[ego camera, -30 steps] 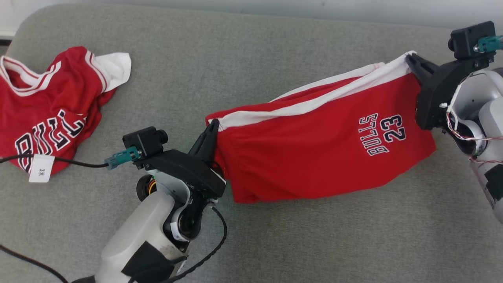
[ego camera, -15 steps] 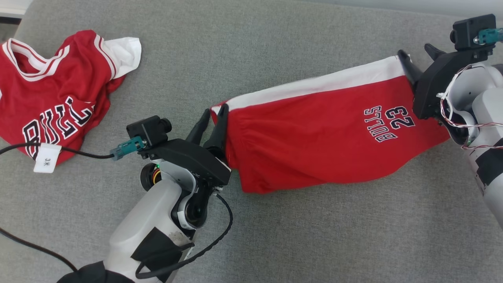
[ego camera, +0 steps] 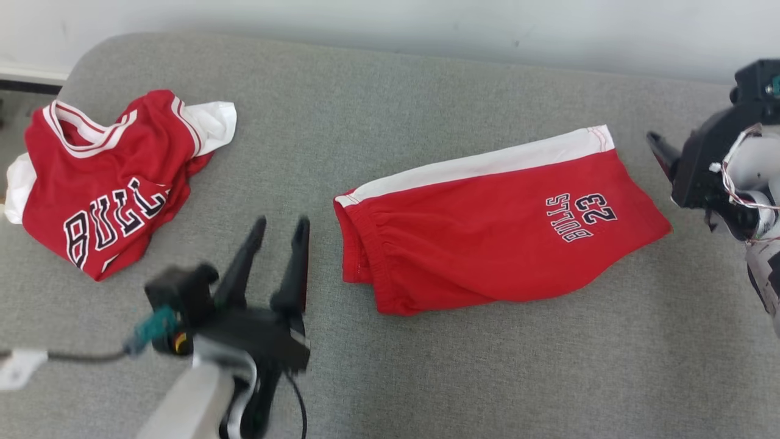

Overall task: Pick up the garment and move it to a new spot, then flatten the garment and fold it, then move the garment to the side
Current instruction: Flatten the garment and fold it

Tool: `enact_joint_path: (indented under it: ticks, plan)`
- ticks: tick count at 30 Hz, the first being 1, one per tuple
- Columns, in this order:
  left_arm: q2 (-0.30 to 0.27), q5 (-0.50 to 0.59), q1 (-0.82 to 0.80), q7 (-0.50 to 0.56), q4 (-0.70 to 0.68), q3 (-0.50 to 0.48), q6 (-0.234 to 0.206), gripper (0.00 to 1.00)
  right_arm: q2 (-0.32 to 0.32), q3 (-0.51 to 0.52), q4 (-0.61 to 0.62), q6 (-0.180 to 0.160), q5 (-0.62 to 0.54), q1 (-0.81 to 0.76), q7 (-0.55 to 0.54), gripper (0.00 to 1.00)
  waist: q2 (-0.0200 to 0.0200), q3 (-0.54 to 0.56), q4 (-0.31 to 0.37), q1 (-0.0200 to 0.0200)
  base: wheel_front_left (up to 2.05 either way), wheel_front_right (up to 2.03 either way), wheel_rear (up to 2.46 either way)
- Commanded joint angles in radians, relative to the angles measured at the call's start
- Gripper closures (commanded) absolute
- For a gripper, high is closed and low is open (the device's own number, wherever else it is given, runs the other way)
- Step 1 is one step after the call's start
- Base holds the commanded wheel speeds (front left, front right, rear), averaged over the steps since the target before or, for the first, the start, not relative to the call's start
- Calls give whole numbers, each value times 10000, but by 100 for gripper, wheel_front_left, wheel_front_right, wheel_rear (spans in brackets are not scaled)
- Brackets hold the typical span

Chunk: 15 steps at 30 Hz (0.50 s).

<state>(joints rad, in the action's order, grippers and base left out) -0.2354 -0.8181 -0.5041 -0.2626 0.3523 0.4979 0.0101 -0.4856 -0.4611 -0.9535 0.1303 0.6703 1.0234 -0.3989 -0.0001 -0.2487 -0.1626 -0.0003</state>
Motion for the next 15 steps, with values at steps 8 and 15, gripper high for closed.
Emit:
enact_joint_path:
  ticks: [8, 15]
  plan:
    - [-517, 1443, 1986, -27, -1512, -18, -52, 0, 92, 546, -703, 11, 89, -462, -564, 0, 1, 15, -447, 3, 0, 0, 0]
    - [-538, 1651, 2839, -26, -2078, -264, -188, 0, 49, 802, -1236, 11, -159, -376, -701, 0, 1, -313, -996, 3, 0, 0, 0]
